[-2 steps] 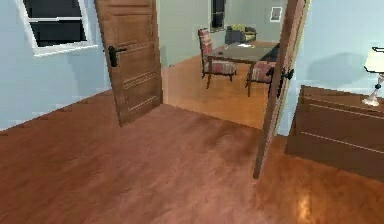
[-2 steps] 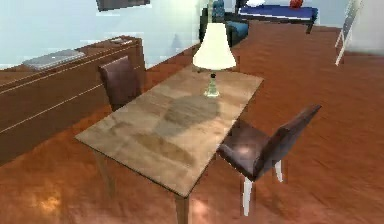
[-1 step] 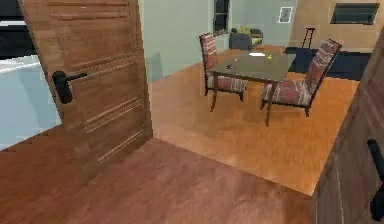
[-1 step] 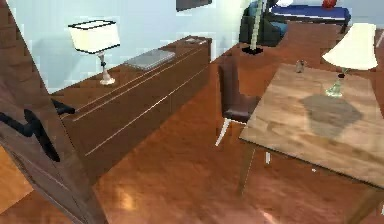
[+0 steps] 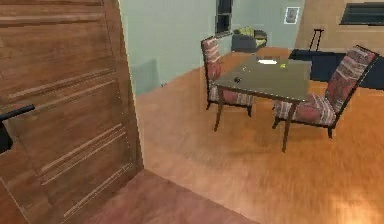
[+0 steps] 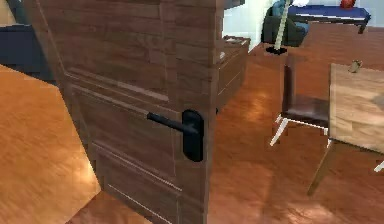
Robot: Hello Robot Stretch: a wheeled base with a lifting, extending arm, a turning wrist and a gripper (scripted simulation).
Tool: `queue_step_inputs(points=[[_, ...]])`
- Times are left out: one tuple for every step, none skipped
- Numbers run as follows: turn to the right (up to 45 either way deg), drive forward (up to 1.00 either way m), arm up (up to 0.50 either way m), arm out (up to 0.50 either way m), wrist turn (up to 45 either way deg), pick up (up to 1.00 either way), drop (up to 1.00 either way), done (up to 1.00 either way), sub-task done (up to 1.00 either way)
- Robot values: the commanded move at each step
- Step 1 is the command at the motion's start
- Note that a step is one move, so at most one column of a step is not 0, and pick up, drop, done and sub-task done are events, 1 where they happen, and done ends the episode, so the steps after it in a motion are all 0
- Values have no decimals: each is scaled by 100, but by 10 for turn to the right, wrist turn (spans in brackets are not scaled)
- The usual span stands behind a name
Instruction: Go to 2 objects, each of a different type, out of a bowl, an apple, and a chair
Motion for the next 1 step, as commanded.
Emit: queue_step_inputs(points=[[270, 0, 0, 0, 0, 0, 0, 0, 0]])
